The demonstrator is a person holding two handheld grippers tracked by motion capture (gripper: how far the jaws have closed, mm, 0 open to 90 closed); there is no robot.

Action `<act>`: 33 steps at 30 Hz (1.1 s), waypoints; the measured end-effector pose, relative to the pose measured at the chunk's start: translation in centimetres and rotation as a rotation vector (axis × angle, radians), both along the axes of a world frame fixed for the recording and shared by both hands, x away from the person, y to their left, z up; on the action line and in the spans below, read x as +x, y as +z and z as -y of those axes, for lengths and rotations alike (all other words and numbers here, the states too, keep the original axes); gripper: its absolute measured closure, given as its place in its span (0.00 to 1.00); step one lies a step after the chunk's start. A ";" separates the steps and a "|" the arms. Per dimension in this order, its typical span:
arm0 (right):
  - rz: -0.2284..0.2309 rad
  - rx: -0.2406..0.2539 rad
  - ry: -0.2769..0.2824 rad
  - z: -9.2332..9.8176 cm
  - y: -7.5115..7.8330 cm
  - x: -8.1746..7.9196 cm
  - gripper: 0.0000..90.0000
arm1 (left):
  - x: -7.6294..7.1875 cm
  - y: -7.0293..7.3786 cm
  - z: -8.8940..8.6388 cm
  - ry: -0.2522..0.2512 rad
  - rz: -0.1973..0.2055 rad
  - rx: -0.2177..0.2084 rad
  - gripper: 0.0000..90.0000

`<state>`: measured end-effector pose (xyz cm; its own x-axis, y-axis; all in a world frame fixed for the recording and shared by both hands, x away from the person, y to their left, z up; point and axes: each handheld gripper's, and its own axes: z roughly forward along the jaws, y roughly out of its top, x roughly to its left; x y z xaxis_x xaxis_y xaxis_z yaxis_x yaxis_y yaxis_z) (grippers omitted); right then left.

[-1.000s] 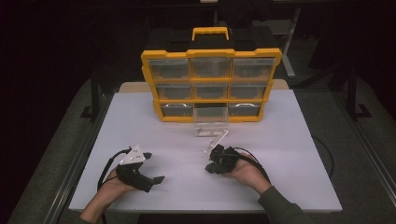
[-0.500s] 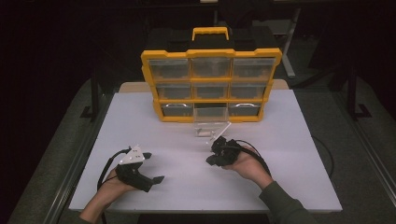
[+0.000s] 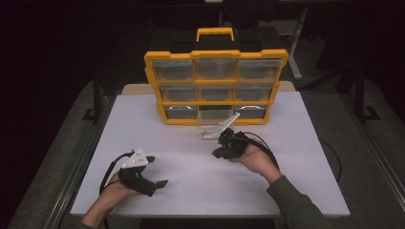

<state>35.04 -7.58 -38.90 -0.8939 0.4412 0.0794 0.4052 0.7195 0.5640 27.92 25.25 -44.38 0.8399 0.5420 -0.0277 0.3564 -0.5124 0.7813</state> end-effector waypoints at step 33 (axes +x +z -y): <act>0.073 0.017 -0.075 0.3 5.8 4.7 0.96 | 0.0 0.0 0.0 -0.003 0.001 0.001 0.00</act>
